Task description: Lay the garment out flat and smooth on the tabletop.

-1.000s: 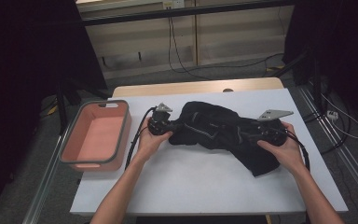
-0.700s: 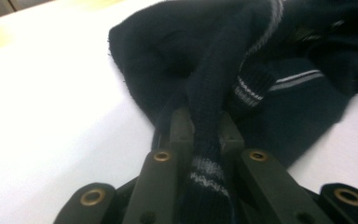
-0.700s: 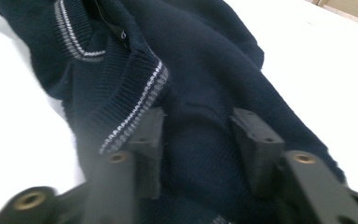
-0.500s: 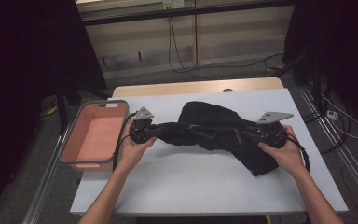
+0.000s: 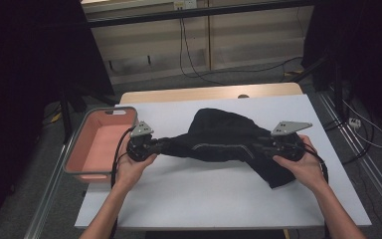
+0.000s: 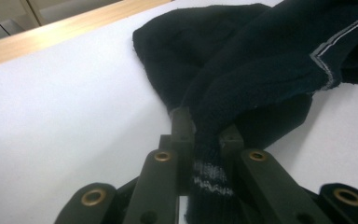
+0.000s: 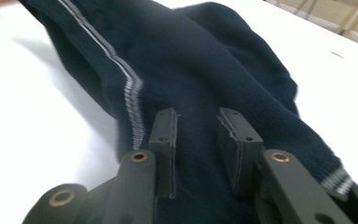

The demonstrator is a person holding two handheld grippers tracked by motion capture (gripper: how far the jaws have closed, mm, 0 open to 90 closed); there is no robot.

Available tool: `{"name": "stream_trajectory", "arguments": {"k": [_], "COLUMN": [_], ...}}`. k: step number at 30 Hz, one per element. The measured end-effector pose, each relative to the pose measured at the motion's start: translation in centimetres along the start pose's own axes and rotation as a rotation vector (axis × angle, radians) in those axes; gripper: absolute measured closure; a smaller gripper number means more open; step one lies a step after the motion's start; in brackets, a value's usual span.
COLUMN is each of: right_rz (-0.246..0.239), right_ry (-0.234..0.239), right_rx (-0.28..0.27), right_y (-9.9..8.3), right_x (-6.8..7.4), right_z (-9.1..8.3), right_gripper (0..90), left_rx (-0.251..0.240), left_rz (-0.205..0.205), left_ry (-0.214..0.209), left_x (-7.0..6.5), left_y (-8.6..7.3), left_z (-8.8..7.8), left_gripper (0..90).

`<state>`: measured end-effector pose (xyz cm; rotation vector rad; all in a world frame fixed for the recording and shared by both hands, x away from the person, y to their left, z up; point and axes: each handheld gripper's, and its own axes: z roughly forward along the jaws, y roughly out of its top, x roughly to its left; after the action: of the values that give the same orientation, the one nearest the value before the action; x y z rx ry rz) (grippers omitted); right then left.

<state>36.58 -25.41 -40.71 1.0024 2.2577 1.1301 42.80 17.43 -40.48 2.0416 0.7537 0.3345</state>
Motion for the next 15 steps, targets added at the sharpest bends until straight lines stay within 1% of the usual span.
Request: {"name": "stream_trajectory", "arguments": {"k": [1,2,3,4,5,7,8,10,12,15], "right_rz": [0.011,0.026,0.042,0.042,0.054,0.059,0.066,0.064,0.058,0.067], "right_ry": [0.002,-0.009,-0.021,-0.021,-0.019,-0.024,-0.03,-0.04,-0.041,-0.035], "right_rx": [-0.002,-0.004,-0.023,-0.023,-0.044,-0.047,-0.052,-0.043,-0.043,-0.088], "right_y": [-0.1,-0.1,-0.2,-0.2,-0.4,-0.5,-0.6,-0.8,-0.8,-0.5], "right_x": [-0.2,-0.5,-1.0,-1.0,-1.5,-1.7,-1.9,-2.1,-2.2,-2.5], "right_z": [-0.1,-0.2,-0.8,-0.8,-1.3,-1.5,-1.7,-1.8,-1.9,-2.9], "right_gripper": [60.0,55.4,53.2,53.2,54.9,55.3,57.5,57.9,58.4,58.6], "left_rx": [0.008,0.013,0.012,0.014,0.017,0.016,0.017,0.02,0.02,0.023], "left_rz": [0.0,0.002,-0.013,-0.004,-0.008,-0.009,-0.012,-0.004,-0.005,-0.014], "left_ry": [0.001,0.011,0.007,0.014,0.012,0.01,0.005,0.008,0.006,0.001], "left_x": [0.1,0.1,0.2,0.3,0.3,0.2,0.2,0.2,0.2,0.2], "left_y": [-0.2,-0.2,-0.4,-0.4,-0.5,-0.5,-0.6,-0.6,-0.7,-0.7], "left_z": [0.1,0.1,0.1,0.1,0.2,0.3,0.4,0.4,0.5,0.5], "left_gripper": [82.3,82.3,82.3,82.3,82.3,82.3,82.3,82.2,82.2,82.1]}}
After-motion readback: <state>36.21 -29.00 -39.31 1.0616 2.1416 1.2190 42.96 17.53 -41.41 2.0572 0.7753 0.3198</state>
